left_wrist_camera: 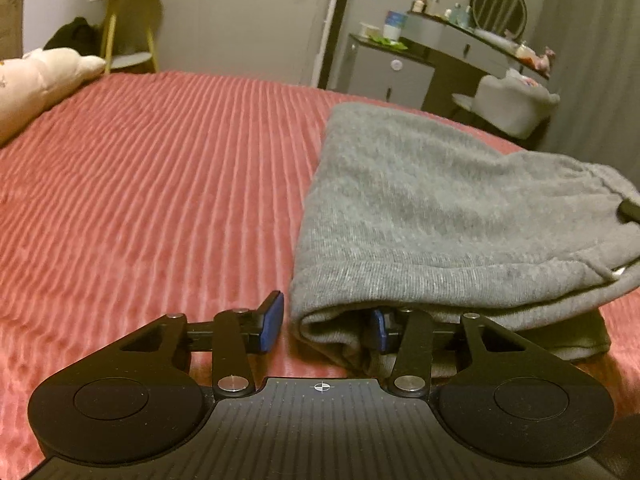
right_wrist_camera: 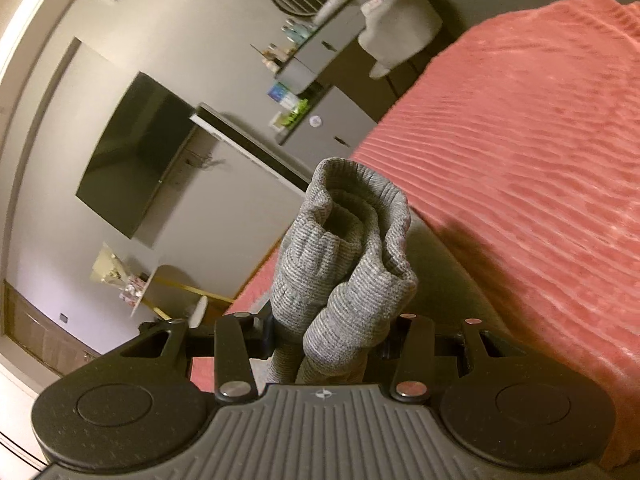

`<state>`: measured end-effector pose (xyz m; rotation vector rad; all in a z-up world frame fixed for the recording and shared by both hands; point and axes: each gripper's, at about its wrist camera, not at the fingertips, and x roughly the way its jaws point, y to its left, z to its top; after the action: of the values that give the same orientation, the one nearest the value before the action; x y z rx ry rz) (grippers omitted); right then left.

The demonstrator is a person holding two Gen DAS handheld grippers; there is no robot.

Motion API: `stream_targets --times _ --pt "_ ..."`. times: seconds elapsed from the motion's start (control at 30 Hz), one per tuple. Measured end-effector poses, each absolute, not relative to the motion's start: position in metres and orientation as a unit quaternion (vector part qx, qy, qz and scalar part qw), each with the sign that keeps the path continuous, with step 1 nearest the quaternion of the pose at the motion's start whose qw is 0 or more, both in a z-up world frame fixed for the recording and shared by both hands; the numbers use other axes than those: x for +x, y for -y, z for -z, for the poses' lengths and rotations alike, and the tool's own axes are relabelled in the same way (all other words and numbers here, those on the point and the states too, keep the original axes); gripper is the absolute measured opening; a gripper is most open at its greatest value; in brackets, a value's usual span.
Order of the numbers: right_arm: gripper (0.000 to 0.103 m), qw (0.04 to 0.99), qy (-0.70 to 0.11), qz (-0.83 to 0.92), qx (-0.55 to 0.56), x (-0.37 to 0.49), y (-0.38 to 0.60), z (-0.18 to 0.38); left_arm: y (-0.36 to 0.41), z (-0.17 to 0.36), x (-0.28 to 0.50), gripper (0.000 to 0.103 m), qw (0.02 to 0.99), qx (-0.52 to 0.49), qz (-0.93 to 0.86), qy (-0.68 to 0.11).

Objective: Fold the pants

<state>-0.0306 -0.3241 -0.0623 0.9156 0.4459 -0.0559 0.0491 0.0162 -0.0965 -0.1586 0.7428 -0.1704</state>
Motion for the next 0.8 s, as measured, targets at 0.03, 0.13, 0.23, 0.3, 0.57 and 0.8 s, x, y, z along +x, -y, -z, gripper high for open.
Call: stream_targets --times 0.03,0.13,0.23,0.3,0.57,0.8 --pt "0.046 0.873 -0.218 0.027 0.436 -0.029 0.325 0.068 -0.018 0.097 0.05 0.059 0.923 -0.078 0.078 -0.368" --pt "0.065 0.864 -0.278 0.083 0.411 -0.021 0.333 0.082 -0.023 0.092 0.044 0.071 0.916 -0.093 0.065 -0.384" --pt "0.086 0.859 -0.282 0.106 0.413 -0.026 0.346 0.087 -0.035 0.084 0.041 0.074 0.911 -0.116 0.057 -0.39" --pt "0.088 0.864 -0.274 0.111 0.408 -0.029 0.351 0.084 -0.045 0.079 0.038 0.075 0.91 -0.145 0.066 -0.384" --pt "0.097 0.855 -0.339 0.056 0.388 -0.007 0.338 0.101 -0.037 0.061 0.051 0.078 0.923 -0.112 0.067 -0.363" --pt "0.097 0.84 -0.339 0.06 0.419 -0.005 0.346 0.111 -0.045 0.036 0.061 0.09 0.943 -0.13 0.038 -0.305"
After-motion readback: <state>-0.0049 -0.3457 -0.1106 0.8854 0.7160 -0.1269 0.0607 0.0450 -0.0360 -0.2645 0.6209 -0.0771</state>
